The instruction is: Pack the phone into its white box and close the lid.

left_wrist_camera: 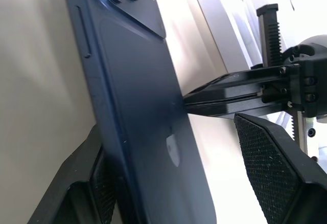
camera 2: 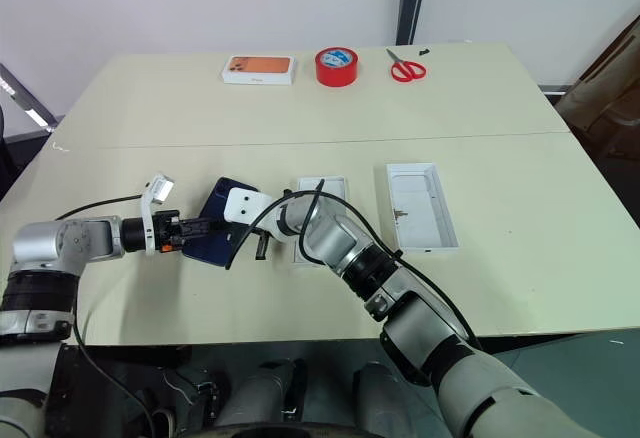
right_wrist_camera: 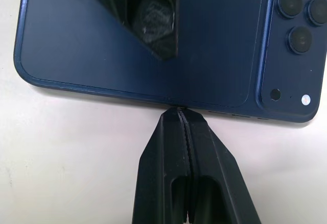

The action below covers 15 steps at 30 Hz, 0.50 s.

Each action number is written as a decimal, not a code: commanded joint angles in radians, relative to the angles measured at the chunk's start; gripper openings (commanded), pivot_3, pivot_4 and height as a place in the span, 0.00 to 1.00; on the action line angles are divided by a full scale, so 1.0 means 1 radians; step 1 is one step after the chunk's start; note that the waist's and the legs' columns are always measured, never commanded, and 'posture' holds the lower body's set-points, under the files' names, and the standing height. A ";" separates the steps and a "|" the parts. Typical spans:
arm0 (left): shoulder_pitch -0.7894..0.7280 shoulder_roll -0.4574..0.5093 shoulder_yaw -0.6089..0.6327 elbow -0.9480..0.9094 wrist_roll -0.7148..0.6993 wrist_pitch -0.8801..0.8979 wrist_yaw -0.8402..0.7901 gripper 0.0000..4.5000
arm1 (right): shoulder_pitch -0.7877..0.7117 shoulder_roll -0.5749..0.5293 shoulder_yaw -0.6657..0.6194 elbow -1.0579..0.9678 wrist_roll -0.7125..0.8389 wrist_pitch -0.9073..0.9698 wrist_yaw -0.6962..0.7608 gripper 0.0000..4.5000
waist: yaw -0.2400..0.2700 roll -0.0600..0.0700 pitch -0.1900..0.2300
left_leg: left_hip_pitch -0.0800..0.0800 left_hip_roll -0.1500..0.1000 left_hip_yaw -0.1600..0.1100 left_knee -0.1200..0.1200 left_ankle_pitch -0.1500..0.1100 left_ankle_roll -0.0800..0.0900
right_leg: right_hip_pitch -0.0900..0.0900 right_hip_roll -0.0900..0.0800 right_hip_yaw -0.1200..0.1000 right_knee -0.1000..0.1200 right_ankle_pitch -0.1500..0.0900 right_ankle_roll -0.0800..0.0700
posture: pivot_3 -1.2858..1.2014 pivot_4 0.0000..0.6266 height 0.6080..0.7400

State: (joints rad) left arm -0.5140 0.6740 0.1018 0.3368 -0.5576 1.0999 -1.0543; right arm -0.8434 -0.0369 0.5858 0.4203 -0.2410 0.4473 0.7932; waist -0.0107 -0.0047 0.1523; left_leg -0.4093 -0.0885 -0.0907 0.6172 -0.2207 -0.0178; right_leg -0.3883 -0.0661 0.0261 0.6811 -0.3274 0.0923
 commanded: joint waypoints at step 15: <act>0.037 -0.044 0.007 0.065 -0.013 0.037 0.043 0.16 | -0.011 -0.018 -0.022 0.025 -0.010 -0.044 -0.019 0.00 | -0.002 0.000 0.000 | 0.000 0.000 0.000 0.000 0.000 0.000 | 0.000 0.000 0.000 0.000 0.000 0.000 | 0.52 0.24 0.95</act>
State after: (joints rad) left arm -0.5030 0.6460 0.1357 0.3838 -0.5883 1.1227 -1.0505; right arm -0.8437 -0.0533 0.5779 0.4384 -0.2424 0.4074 0.7824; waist -0.0130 -0.0050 0.1518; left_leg -0.4089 -0.0883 -0.0910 0.6167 -0.2206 -0.0179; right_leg -0.3884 -0.0658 0.0261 0.6811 -0.3274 0.0923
